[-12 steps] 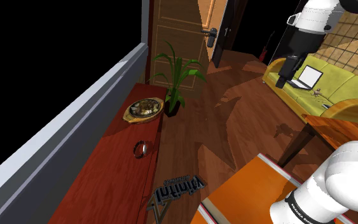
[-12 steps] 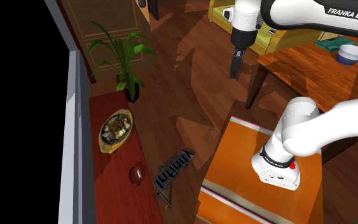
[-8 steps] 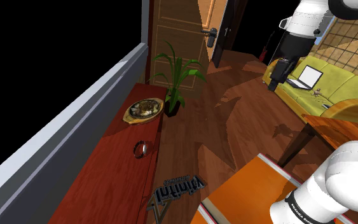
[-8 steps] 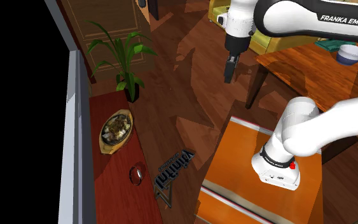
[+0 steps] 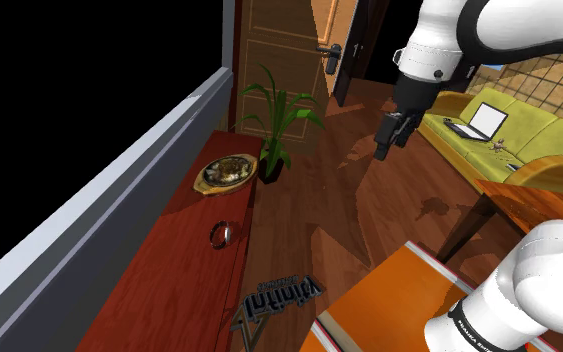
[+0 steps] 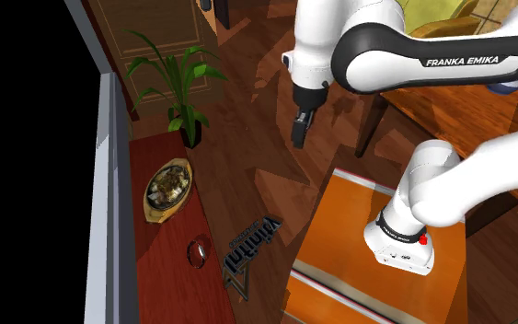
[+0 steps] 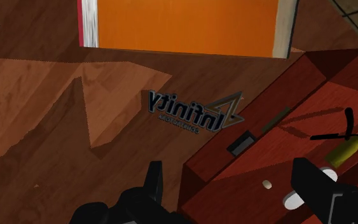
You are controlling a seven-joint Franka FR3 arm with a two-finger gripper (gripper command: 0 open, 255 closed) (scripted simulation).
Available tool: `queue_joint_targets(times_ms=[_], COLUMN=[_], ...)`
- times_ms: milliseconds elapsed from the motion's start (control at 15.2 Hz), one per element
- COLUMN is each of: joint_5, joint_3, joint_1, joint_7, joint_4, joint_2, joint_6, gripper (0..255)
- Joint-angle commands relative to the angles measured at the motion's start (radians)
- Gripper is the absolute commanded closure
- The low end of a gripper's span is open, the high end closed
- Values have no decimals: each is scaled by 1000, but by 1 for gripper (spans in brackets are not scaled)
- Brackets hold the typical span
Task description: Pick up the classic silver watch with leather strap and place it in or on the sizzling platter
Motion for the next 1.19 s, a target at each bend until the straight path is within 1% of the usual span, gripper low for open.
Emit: queue_joint_targets(times_ms=[0,330,594,858,1122], joint_5=[23,53,55,31,-22], joint_3=[39,124,190,253,306], joint_1=[11,26,32,34,41], joint_7=[48,150,236,329,431], joint_4=[-4,23,68,134,221], joint_2=[45,175,297,432,580], joint_6=[52,164,247,319,376], gripper=[0,0,0,0,0])
